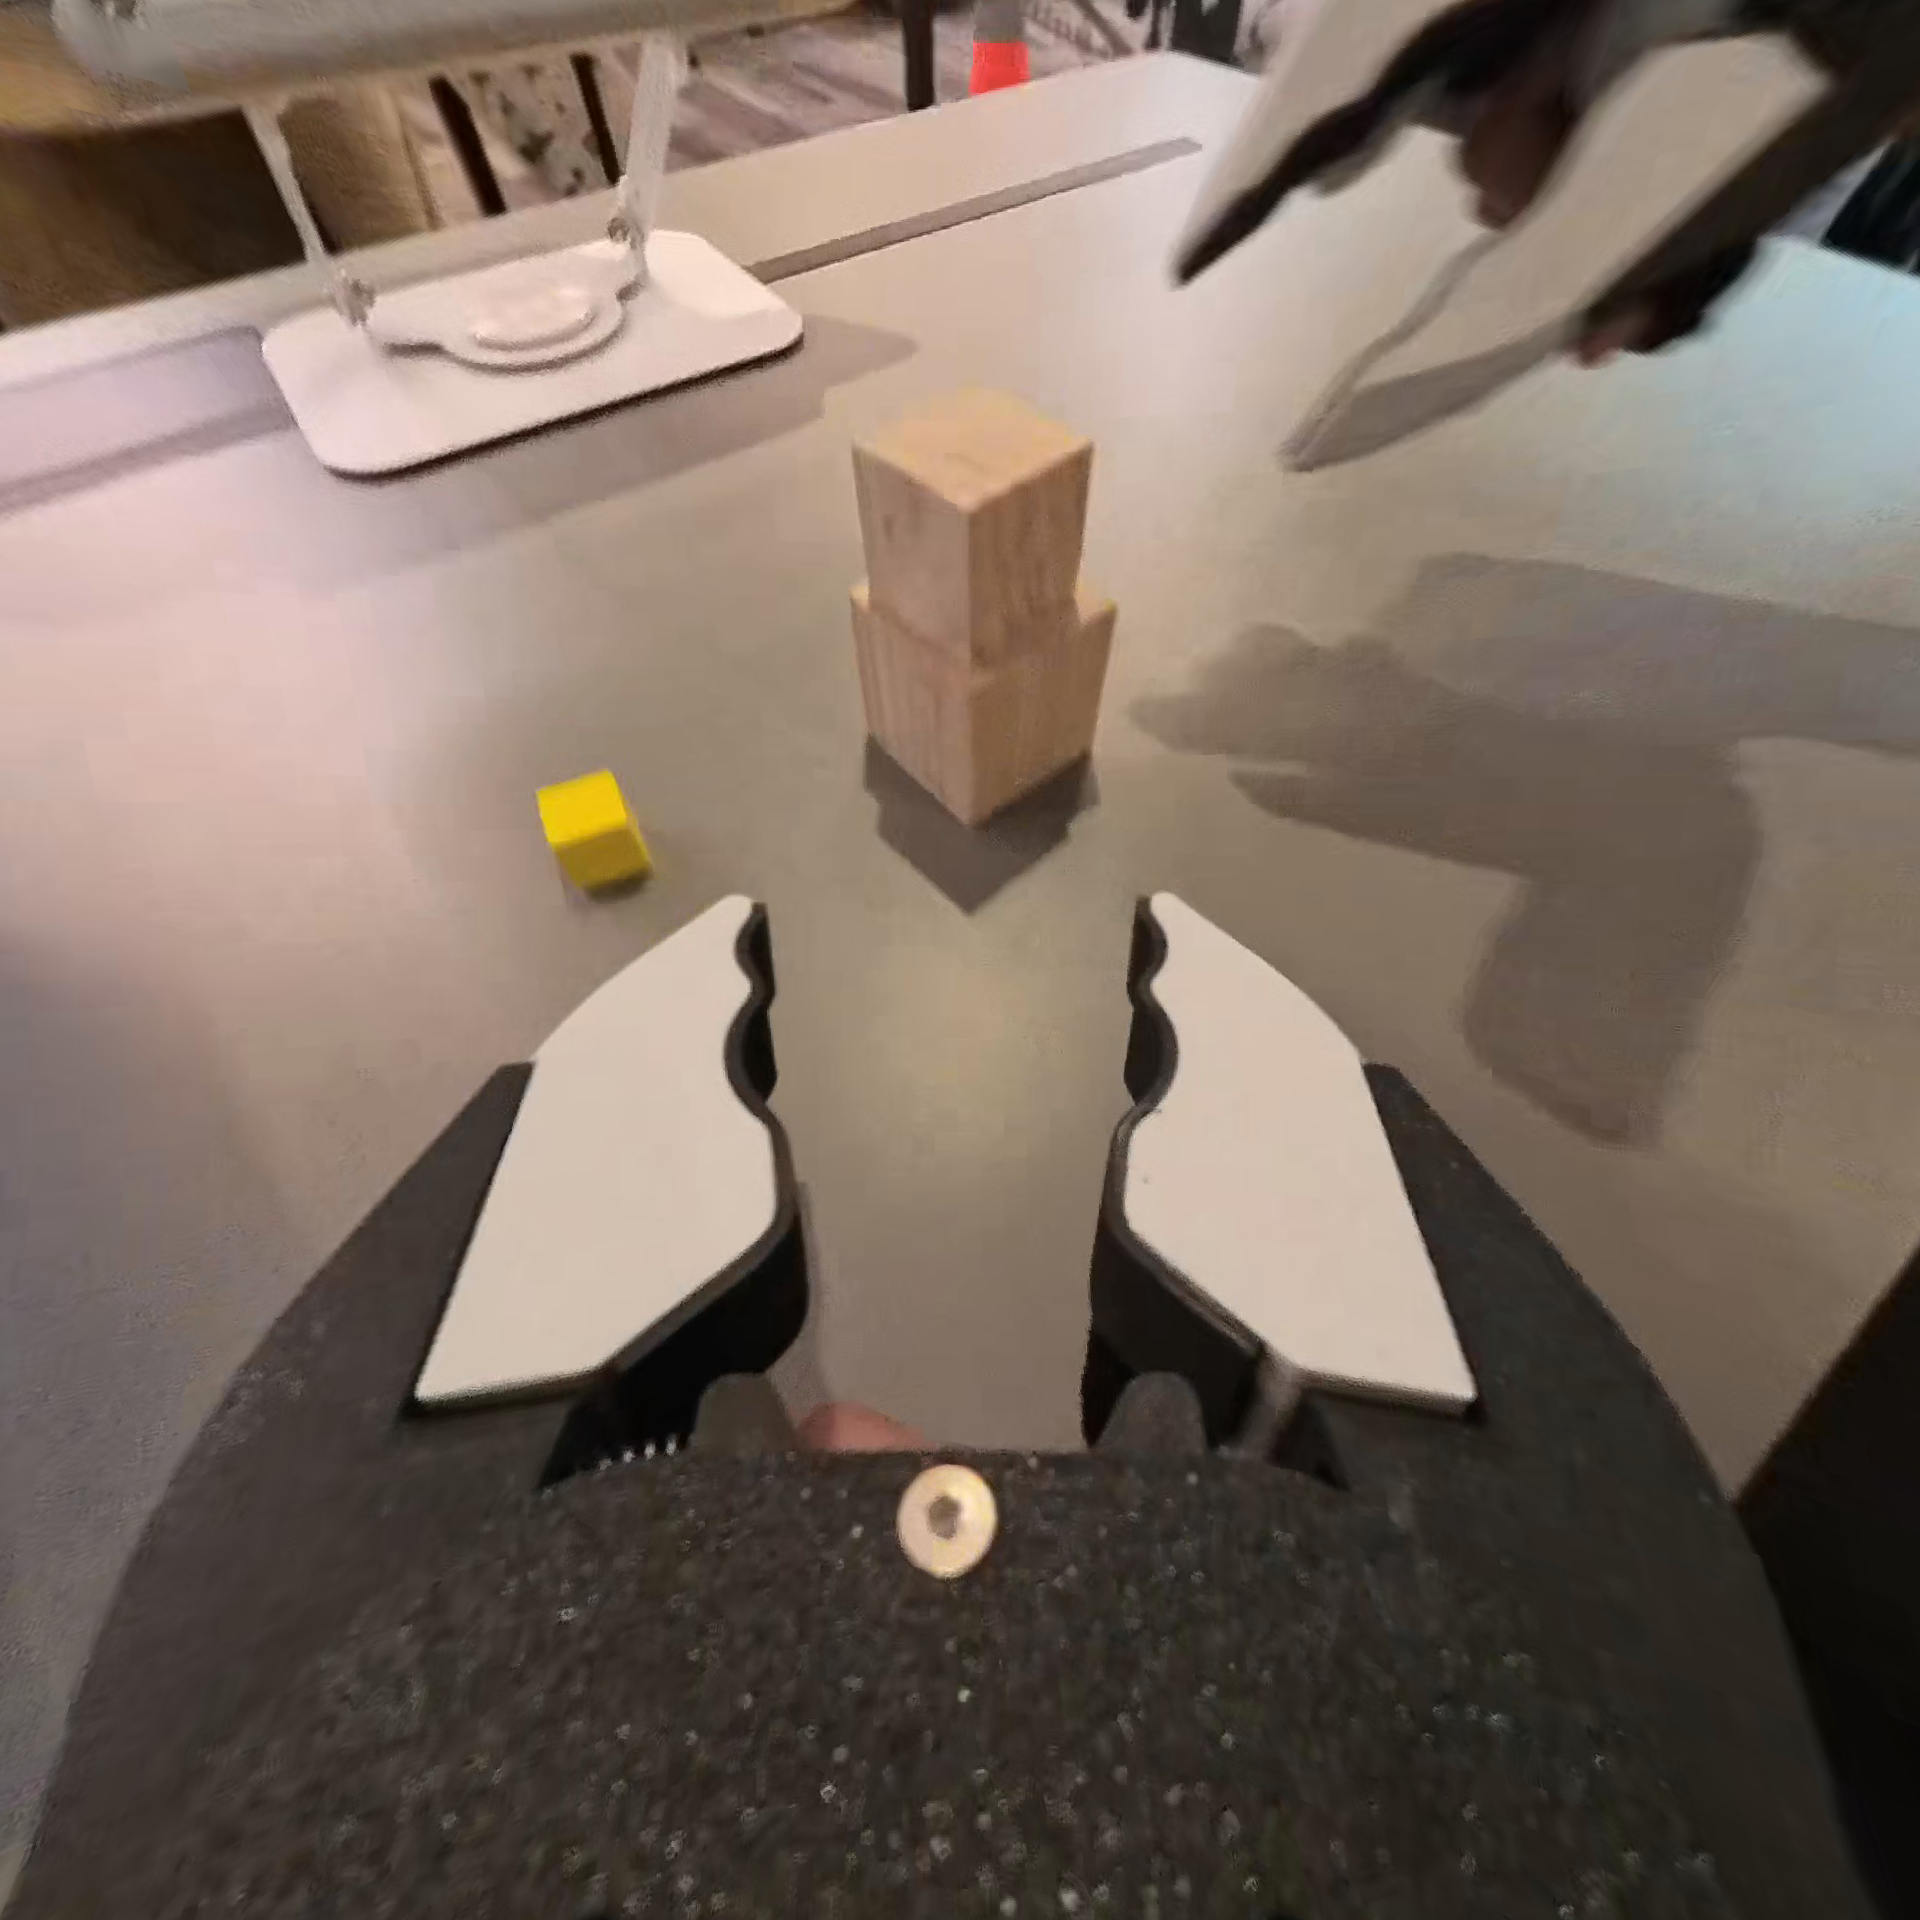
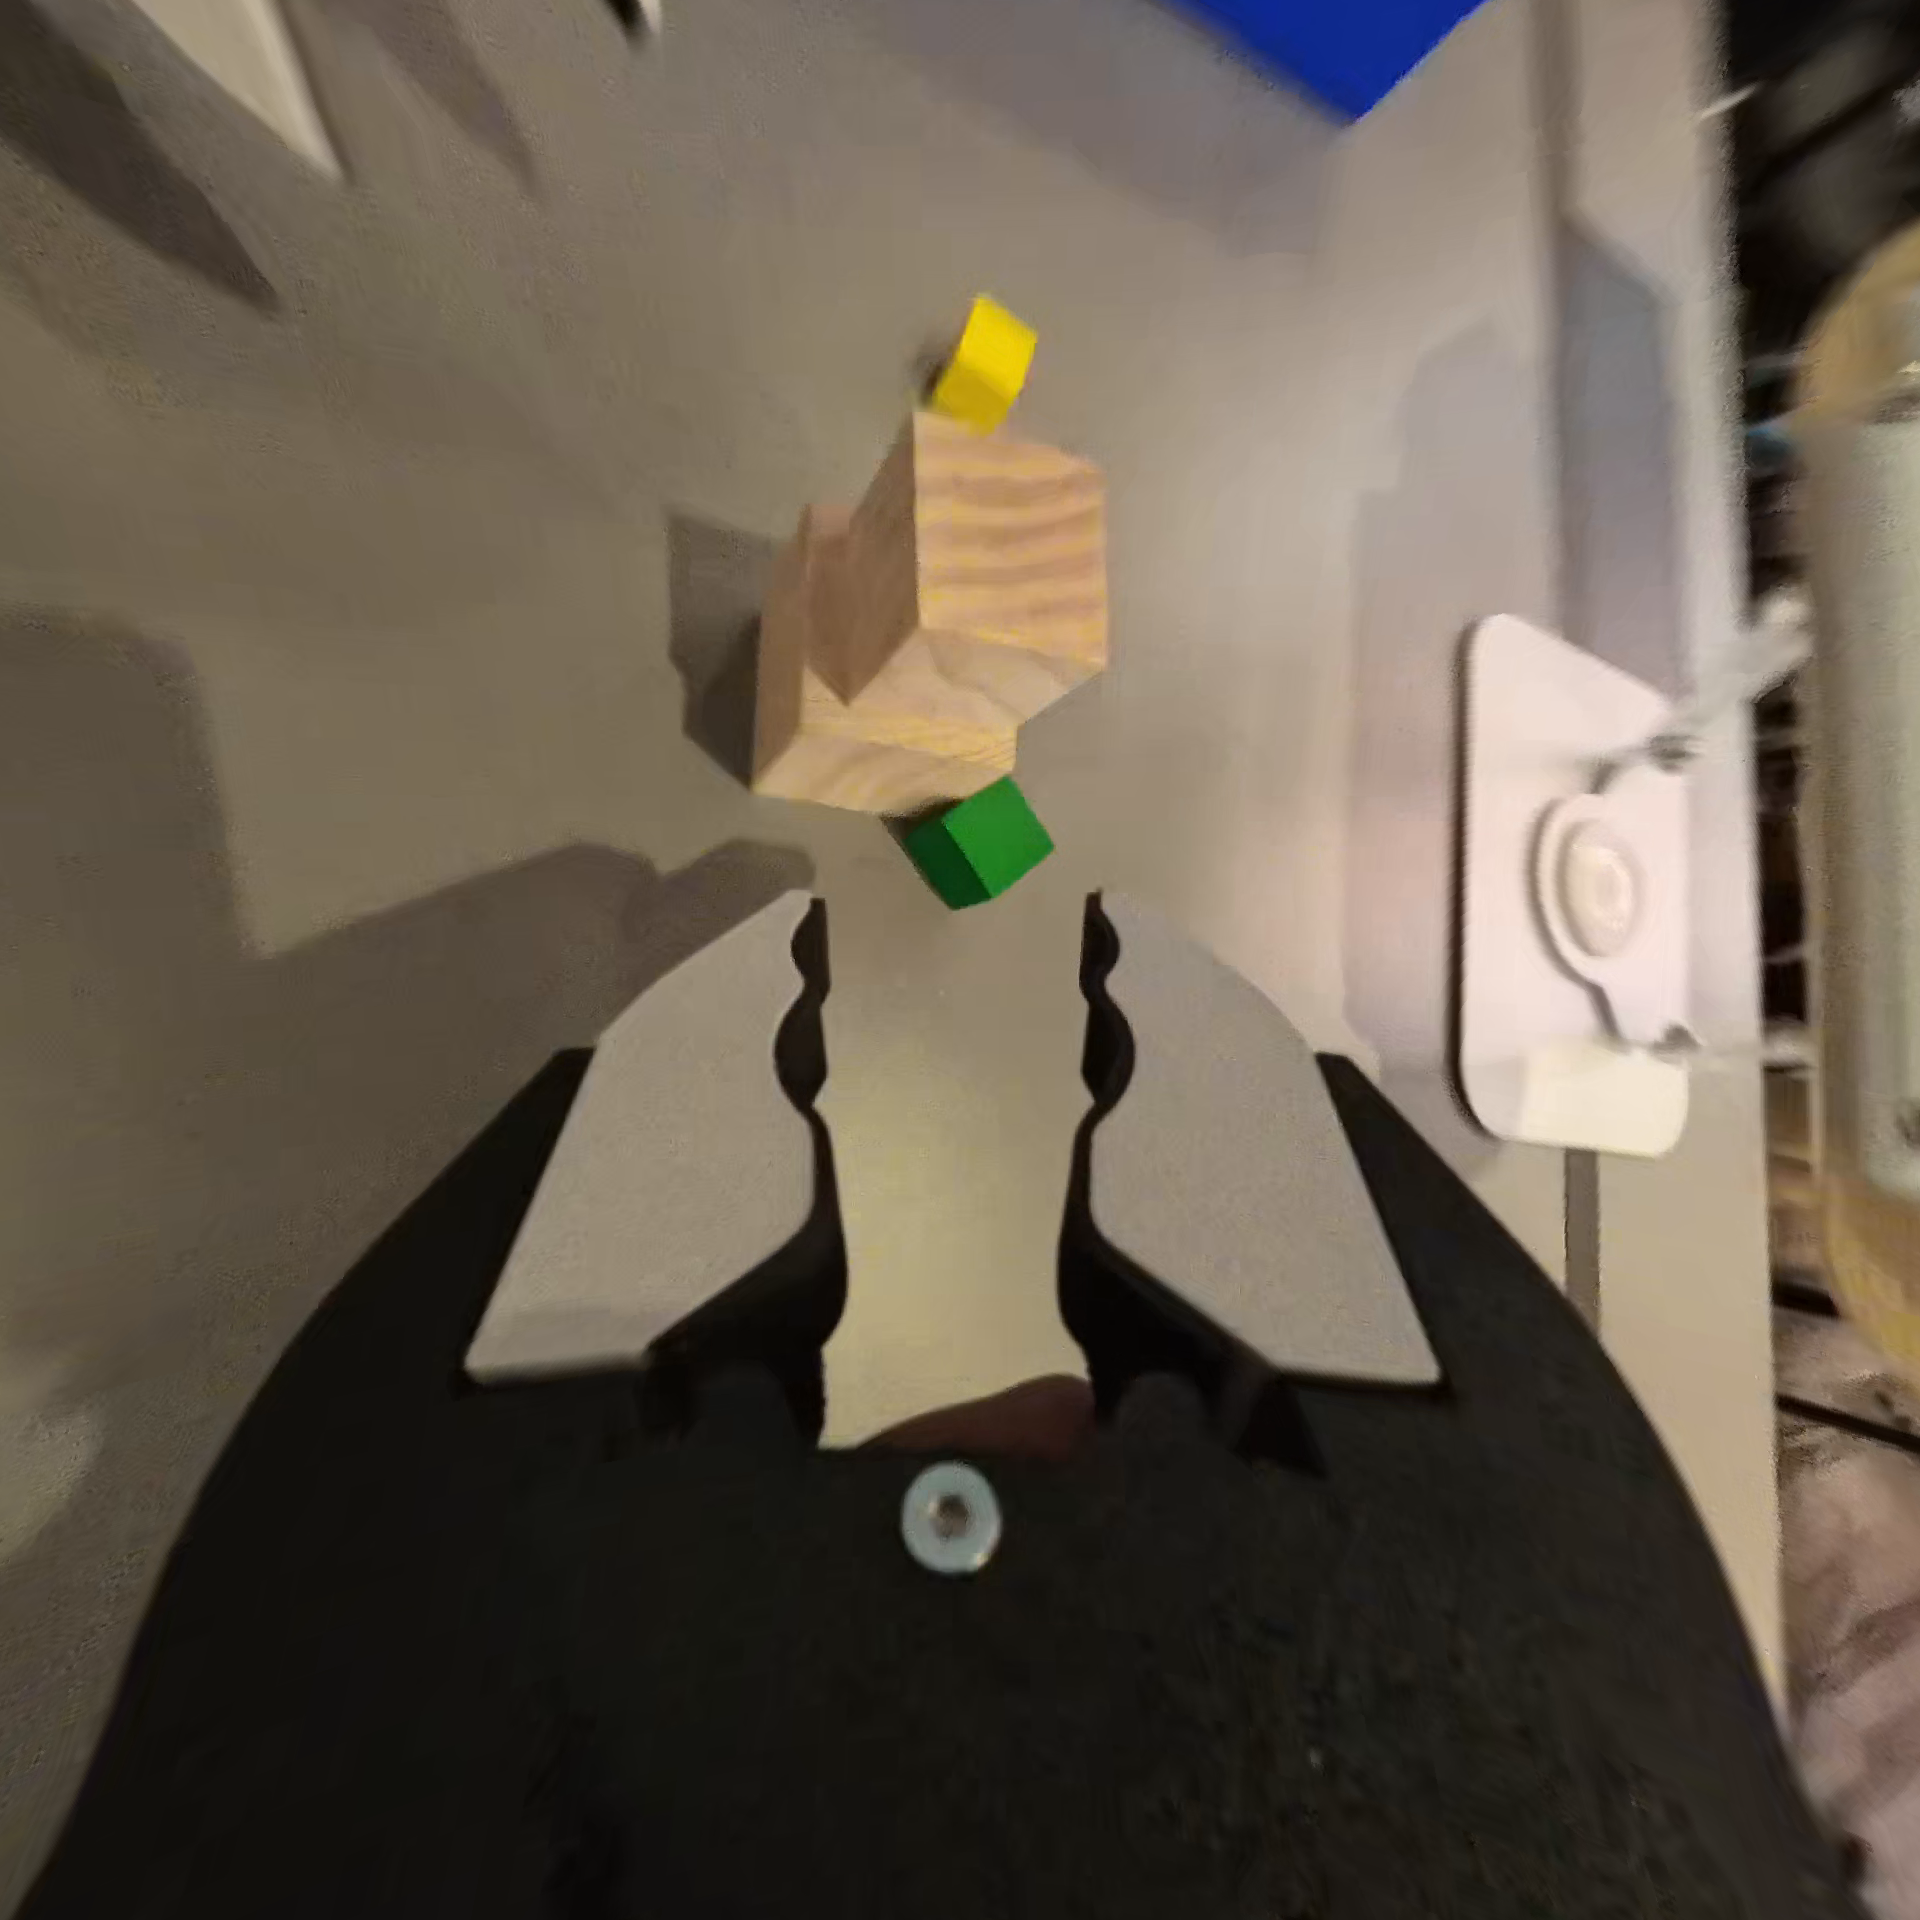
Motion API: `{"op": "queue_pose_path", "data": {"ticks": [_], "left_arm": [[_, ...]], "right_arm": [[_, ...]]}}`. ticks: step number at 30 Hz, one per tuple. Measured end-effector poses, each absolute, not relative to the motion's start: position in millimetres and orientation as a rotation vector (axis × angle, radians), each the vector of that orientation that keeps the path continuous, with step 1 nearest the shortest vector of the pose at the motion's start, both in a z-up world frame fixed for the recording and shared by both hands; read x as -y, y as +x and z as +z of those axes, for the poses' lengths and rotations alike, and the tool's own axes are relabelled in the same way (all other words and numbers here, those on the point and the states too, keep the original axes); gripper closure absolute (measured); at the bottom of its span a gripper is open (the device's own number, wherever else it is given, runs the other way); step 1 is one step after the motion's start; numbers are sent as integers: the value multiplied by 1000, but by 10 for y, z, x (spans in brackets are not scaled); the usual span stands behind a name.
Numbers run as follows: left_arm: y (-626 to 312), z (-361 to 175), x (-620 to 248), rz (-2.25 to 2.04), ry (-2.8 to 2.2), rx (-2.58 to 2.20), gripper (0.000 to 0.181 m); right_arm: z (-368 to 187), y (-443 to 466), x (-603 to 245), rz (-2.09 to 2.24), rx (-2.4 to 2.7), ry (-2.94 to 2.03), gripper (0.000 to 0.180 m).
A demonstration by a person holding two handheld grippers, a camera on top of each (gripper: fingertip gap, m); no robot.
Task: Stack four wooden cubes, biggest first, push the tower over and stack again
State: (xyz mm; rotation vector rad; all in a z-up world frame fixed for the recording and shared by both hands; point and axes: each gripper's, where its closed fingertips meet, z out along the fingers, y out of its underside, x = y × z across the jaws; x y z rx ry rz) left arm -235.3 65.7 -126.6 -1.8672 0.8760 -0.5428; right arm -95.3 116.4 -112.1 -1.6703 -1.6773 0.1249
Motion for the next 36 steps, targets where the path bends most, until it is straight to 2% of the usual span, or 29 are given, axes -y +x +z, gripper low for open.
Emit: {"op": "queue_pose_path", "data": {"ticks": [4,11,15,20,25,27,36], "left_arm": [[-2426,-1354,-462,-529,-1863,-890,113],[-2543,-1318,-379,-555,-1822,-915,111],[-2577,-1315,-352,-584,-1822,-919,112],[-2599,-1303,-347,-574,-1812,-912,112],[-2615,-1309,-375,-544,-1818,-896,112],[-2626,-1314,-394,-529,-1825,-883,112],[-2616,-1326,-386,-506,-1821,-899,112]], "right_arm": [[-1384,-1004,-1546,10,1973,-1706,133],[-1681,-1159,-1572,149,2175,-1726,137],[-1841,-1136,-1586,153,2235,-1698,150],[-1529,-992,-1689,140,2105,-1788,152],[-591,-1160,-1646,159,1817,-1895,152],[-386,-1333,-1506,213,1751,-1936,152],[-724,-1498,-1370,185,1769,-2114,152]]}}
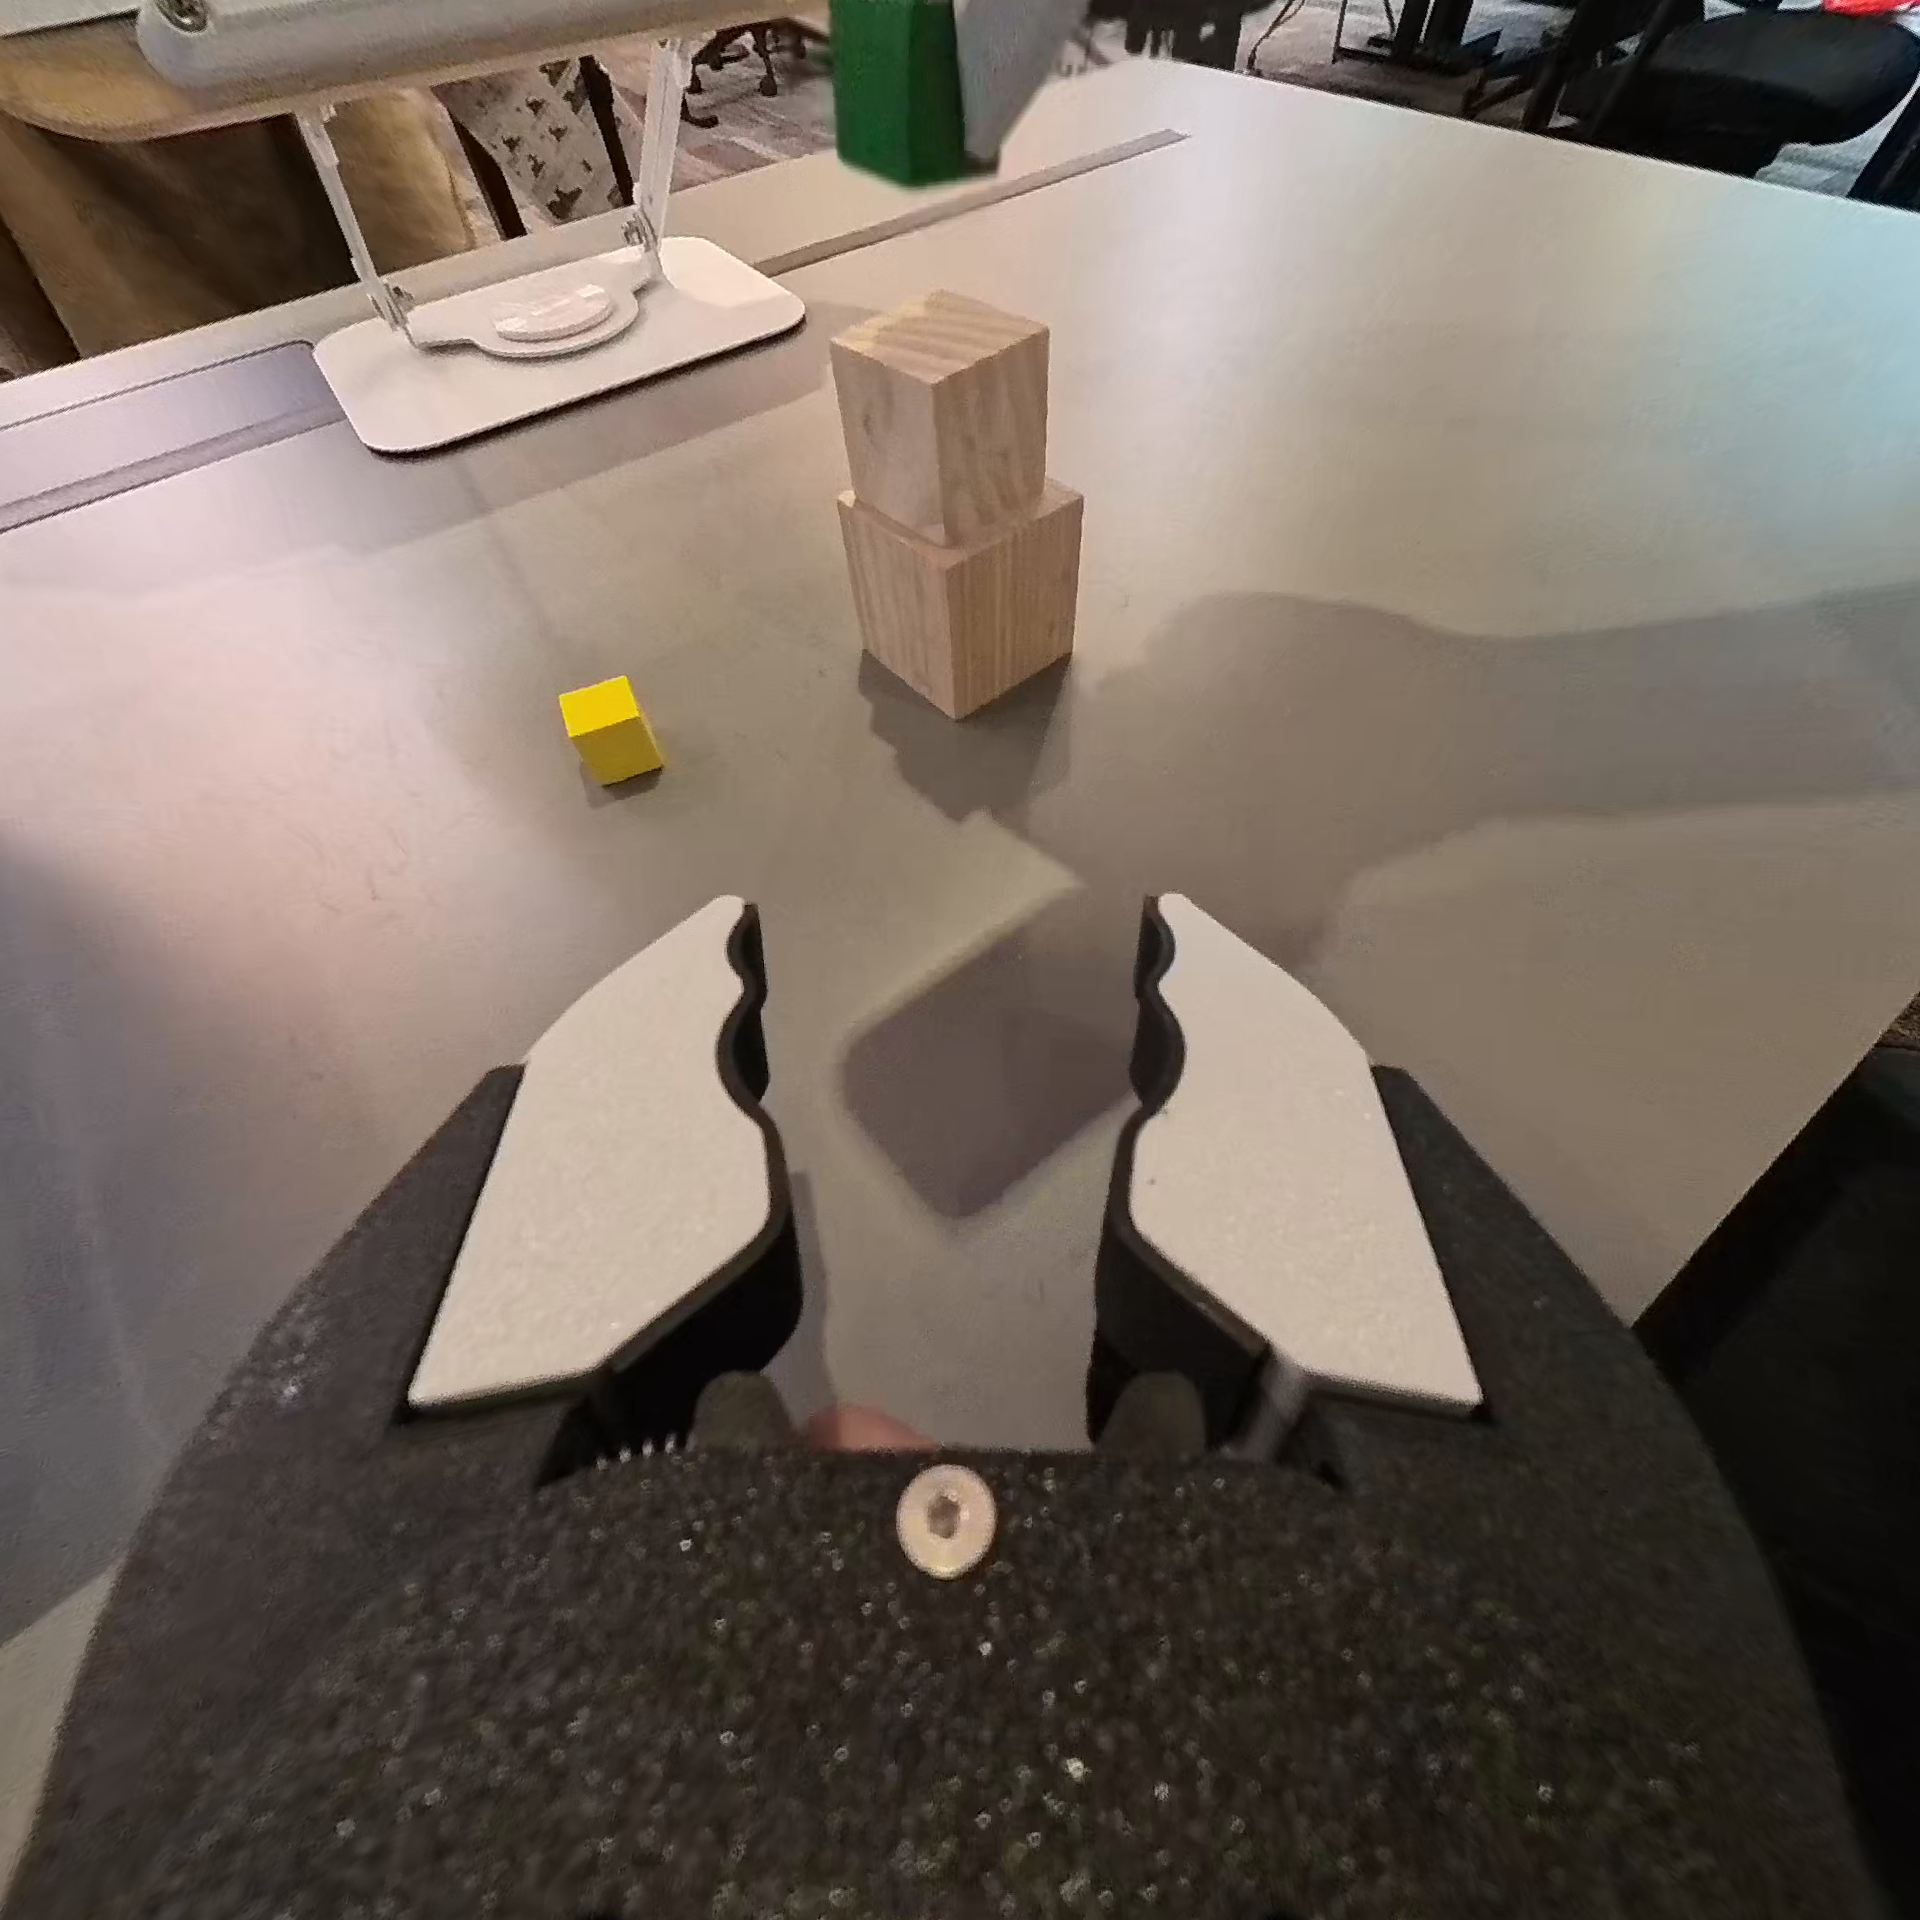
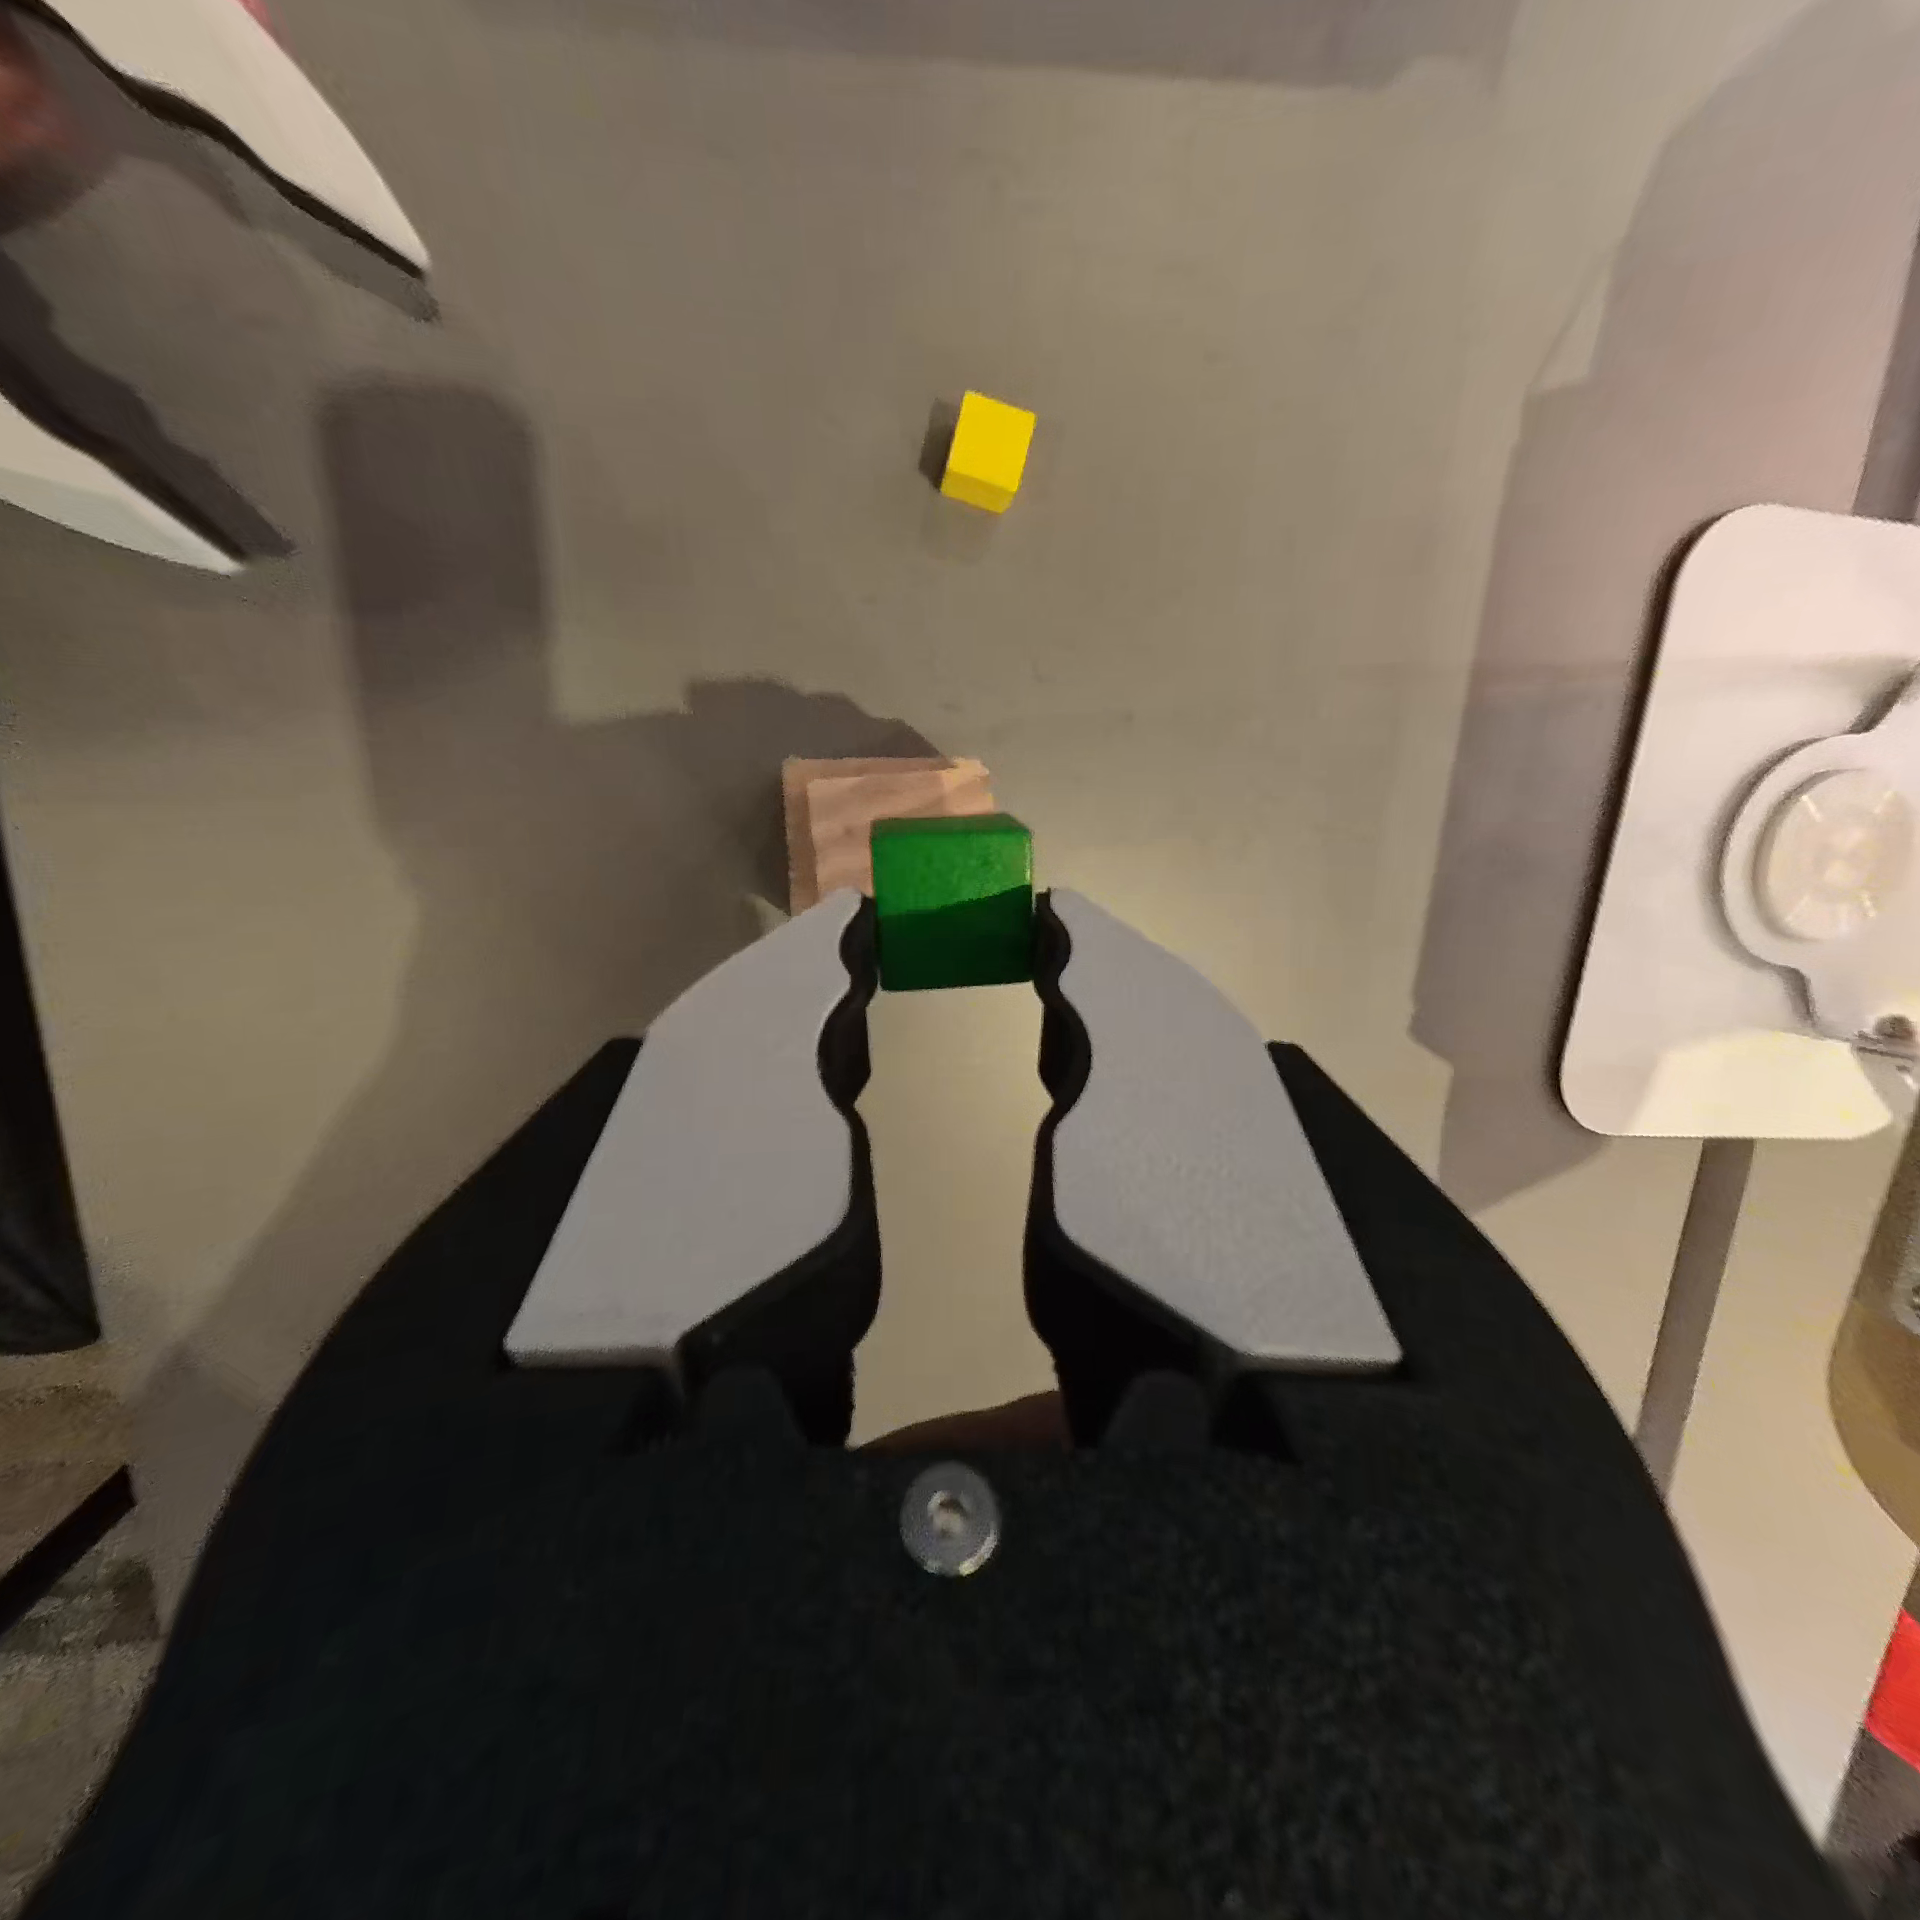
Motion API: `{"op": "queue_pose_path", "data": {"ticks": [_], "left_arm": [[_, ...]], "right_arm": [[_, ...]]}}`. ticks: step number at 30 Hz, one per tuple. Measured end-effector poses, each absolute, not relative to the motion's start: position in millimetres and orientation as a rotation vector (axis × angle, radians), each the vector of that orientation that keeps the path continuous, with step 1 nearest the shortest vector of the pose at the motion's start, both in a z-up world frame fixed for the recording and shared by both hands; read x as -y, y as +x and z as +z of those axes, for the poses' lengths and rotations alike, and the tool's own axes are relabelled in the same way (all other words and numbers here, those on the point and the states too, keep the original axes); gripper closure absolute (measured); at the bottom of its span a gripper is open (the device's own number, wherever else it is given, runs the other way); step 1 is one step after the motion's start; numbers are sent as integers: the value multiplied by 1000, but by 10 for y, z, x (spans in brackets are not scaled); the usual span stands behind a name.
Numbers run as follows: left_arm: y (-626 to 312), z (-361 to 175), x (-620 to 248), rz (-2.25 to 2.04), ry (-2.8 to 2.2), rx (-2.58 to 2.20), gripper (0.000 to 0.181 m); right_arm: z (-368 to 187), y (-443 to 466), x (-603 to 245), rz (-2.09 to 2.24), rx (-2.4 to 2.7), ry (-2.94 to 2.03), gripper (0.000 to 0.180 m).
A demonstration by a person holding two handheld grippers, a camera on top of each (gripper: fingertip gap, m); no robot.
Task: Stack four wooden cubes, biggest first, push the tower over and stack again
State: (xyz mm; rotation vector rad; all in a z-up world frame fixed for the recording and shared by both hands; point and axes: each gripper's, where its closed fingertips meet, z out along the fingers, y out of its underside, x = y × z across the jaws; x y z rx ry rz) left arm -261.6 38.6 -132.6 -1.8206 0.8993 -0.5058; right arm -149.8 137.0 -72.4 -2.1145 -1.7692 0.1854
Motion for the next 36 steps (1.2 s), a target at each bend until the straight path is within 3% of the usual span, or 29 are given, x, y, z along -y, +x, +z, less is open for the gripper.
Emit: {"op": "queue_pose_path", "data": {"ticks": [11,14,16,23,30,36], "left_arm": [[-2586,-1350,-359,-499,-1819,-935,112],[-2583,-1358,-360,-503,-1826,-935,112],[-2585,-1351,-360,-510,-1824,-932,112],[-2817,-1353,-708,-352,-1892,-768,119],[-2760,-1388,-1515,-241,-2046,-620,118],[-2503,-1642,-1882,-281,-2213,-575,118]], "right_arm": [[-940,-1508,-1309,130,1828,-2150,152],[-939,-1503,-1317,135,1804,-2150,136],[-810,-1517,-1300,164,1772,-2118,130],[-5,-1405,-795,289,1217,-1817,133],[-914,-1228,43,473,744,-1868,135],[-1078,-1179,340,432,745,-1890,137]]}}
